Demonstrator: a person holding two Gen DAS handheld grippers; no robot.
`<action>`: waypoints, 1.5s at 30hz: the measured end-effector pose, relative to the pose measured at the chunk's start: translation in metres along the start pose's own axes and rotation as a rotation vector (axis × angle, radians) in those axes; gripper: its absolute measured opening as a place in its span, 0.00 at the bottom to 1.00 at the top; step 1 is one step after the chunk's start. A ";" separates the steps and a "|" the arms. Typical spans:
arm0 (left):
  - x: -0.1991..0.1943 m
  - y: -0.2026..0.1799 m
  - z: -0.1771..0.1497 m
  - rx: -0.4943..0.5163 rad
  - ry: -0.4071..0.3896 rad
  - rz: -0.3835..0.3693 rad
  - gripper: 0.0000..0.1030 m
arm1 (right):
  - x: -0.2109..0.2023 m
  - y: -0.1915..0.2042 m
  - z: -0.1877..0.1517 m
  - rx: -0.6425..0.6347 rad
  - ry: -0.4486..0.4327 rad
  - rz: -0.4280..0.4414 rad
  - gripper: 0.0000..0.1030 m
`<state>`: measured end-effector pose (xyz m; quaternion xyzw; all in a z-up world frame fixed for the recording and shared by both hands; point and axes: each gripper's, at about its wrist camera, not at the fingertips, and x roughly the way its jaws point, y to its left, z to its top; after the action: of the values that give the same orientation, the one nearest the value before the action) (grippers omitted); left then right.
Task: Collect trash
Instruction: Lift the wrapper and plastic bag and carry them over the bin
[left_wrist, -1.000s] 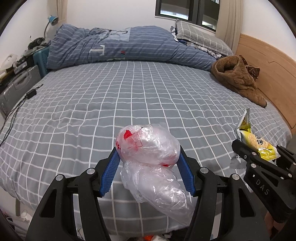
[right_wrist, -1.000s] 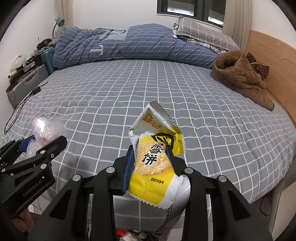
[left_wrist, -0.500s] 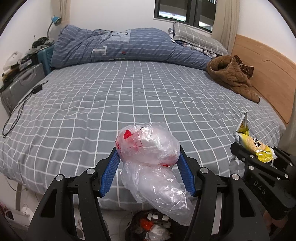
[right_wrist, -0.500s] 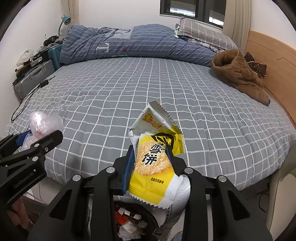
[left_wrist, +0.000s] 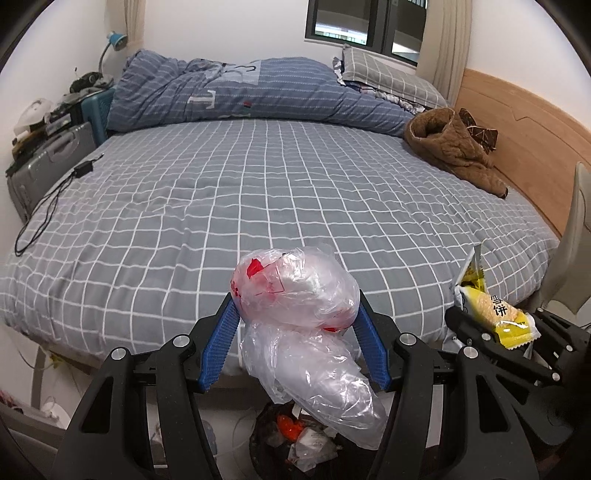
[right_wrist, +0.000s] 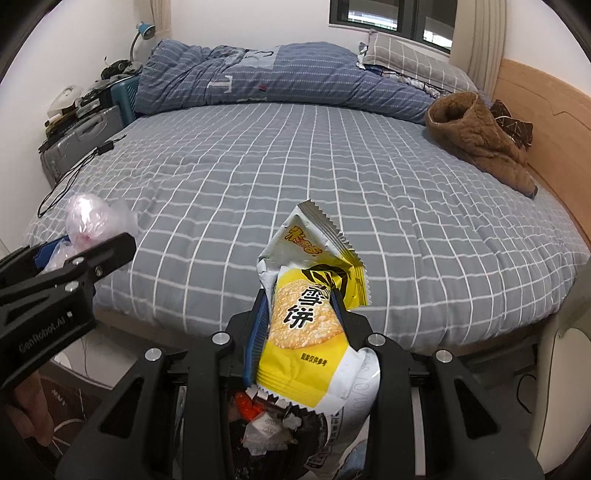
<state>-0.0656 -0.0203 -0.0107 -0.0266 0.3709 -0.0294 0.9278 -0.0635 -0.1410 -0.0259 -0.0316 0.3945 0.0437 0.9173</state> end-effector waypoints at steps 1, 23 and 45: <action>-0.002 0.001 -0.002 -0.003 0.001 0.001 0.58 | -0.002 0.001 -0.003 0.001 0.005 0.002 0.31; -0.033 0.018 -0.072 -0.019 0.111 0.038 0.58 | -0.032 0.024 -0.054 -0.002 0.072 0.026 0.31; 0.069 0.049 -0.138 -0.034 0.313 0.031 0.58 | 0.095 0.046 -0.115 -0.029 0.308 0.100 0.31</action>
<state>-0.1096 0.0198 -0.1613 -0.0317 0.5116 -0.0124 0.8586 -0.0862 -0.1011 -0.1749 -0.0317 0.5310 0.0896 0.8420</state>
